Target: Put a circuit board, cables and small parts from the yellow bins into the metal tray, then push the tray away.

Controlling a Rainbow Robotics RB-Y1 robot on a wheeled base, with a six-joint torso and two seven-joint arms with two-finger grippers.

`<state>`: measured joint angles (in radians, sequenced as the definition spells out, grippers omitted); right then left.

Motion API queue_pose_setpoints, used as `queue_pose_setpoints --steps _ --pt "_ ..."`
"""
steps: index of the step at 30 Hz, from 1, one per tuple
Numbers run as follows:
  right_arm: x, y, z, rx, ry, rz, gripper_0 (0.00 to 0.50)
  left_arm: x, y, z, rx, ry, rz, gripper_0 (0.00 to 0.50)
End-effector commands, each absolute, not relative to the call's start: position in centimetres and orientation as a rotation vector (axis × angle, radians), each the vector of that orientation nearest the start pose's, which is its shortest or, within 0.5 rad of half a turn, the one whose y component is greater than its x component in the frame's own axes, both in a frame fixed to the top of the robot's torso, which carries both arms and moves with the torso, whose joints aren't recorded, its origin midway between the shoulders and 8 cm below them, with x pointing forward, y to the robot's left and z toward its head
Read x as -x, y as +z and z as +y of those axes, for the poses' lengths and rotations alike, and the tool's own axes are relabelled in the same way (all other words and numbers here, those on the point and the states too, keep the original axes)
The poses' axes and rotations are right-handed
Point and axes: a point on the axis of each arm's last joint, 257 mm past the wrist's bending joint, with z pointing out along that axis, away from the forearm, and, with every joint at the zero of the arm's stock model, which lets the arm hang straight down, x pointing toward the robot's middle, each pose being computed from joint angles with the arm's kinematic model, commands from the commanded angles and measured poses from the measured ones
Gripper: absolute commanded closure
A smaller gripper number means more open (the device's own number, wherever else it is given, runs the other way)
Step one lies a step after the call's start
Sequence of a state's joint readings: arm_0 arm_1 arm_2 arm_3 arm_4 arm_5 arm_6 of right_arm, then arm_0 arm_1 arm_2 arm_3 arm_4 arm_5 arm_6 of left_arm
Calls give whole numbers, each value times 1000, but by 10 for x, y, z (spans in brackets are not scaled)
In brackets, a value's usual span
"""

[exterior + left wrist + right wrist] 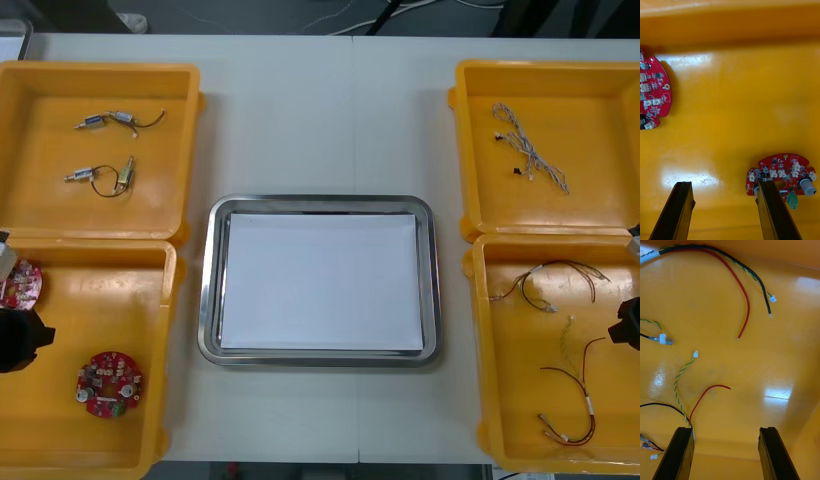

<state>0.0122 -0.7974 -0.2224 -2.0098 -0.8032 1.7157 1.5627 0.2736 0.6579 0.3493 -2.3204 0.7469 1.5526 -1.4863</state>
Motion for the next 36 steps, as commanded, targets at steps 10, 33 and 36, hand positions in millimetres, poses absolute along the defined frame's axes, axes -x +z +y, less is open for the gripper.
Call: queue_pose_setpoints --steps 10,33,36 --pt "-332 -294 -382 288 21 2798 0 -299 -279 359 -326 67 2623 0" --pt "-323 -324 -374 376 -30 2783 0 -279 -319 334 -360 68 2637 0" --pt "-321 -327 -371 376 -23 2786 0 -278 -322 332 -366 70 2635 0"
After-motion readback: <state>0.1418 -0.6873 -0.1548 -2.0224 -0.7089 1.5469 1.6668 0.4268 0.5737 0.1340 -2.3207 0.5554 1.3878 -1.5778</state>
